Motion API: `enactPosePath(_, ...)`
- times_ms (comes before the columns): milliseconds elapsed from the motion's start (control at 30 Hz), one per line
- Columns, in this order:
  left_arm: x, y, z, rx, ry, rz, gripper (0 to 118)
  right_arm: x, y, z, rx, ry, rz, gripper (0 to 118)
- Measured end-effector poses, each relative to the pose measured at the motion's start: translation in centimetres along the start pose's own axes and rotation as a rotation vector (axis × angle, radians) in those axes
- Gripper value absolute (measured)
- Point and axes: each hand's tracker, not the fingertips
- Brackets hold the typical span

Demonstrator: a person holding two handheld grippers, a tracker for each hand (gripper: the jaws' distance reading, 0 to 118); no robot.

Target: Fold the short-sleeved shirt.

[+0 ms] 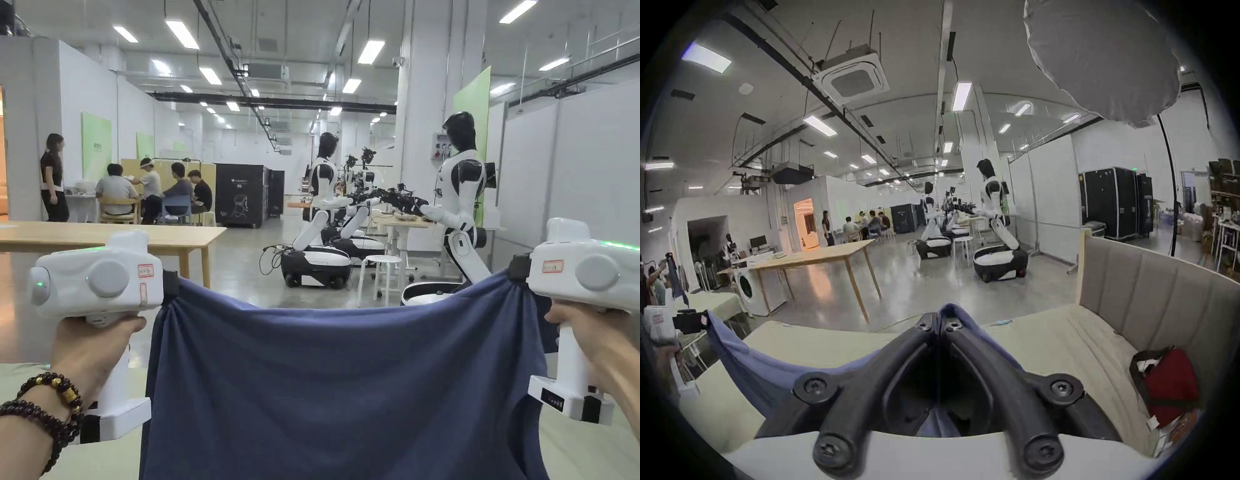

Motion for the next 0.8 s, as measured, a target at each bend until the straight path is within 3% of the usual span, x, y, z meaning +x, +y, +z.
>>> enactPosePath(100,0.0,-1.2,1.0,0.019,0.018,-0.002,4,0.1,-0.9,1.4,0.012,0.034,-0.013,2)
enactPosePath(400,-2.9,-8.8,9.8,-0.041,-0.023,0.059,4,1.8,-7.2,12.5,0.001,0.069,0.063,2)
enactPosePath(467,-3.9,-11.3,12.8,-0.053,-0.047,0.065,4,2.2,-9.1,15.6,-0.048,0.075,0.120,2)
enactPosePath(800,-8.5,-24.7,24.7,-0.209,-0.075,0.066,4,3.4,-21.7,30.8,-0.280,0.182,0.145,2)
